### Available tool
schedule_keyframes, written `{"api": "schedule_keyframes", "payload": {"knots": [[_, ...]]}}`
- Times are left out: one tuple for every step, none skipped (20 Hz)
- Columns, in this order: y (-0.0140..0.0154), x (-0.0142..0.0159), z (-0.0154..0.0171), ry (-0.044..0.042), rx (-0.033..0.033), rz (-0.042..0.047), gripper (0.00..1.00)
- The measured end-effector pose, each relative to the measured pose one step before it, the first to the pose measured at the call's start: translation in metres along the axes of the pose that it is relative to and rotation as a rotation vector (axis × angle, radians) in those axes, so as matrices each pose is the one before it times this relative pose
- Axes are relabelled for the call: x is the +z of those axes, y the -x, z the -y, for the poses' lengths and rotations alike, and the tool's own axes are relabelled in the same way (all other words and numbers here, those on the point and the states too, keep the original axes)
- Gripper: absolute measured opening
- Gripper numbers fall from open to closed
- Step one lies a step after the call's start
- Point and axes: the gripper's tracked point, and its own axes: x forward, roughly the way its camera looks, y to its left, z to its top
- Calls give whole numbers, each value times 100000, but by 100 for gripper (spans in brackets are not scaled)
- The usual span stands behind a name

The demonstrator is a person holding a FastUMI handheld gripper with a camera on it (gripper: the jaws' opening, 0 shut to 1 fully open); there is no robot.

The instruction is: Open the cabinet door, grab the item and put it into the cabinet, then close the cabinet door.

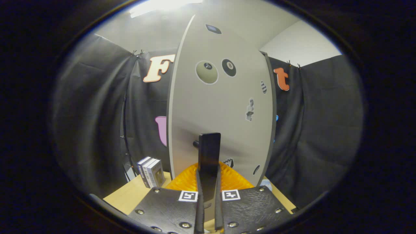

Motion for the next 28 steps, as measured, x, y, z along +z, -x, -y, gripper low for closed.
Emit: {"api": "schedule_keyframes", "payload": {"knots": [[567, 56, 596, 478, -1400, -68, 13], [543, -70, 698, 141, -1294, -437, 13], [559, 46, 760, -454, -1263, -521, 12], [534, -44, 829, -611, -1343, -743, 12], [565, -55, 839, -570, -1533, -853, 12], [518, -98, 1088, -369, -1725, -682, 12], [525, 66, 1159, -148, -1856, -743, 12], [484, -49, 1280, -638, -1965, -642, 12], [424, 19, 1126, -670, -1985, -751, 12], [263, -40, 935, -229, -1852, -569, 12], [257, -44, 936, -112, -1765, -499, 12], [189, 22, 988, 6, -1573, -350, 12], [189, 27, 847, -756, -1177, -636, 11], [87, 13, 750, -1039, -725, -607, 12], [64, 1, 667, -1333, -694, -567, 12], [-27, -37, 591, -395, -651, -294, 12], [63, 3, 570, 285, -859, -151, 11], [-98, -36, 735, 797, -1047, 16, 11], [-59, -62, 610, 1253, -1028, -2, 11], [-144, -84, 554, 791, -1135, -644, 11], [-165, -156, 667, 206, -909, -1014, 12], [-116, -122, 562, -733, -608, -984, 11], [-62, -50, 567, -1184, -414, -765, 11], [-105, 39, 497, -1874, 326, 208, 11], [-47, -125, 310, -1875, 549, -714, 11], [-31, -190, 273, -781, 508, 73, 11], [-94, -66, 183, 639, 606, 158, 11], [0, -129, -138, 504, 772, -26, 11]]}}
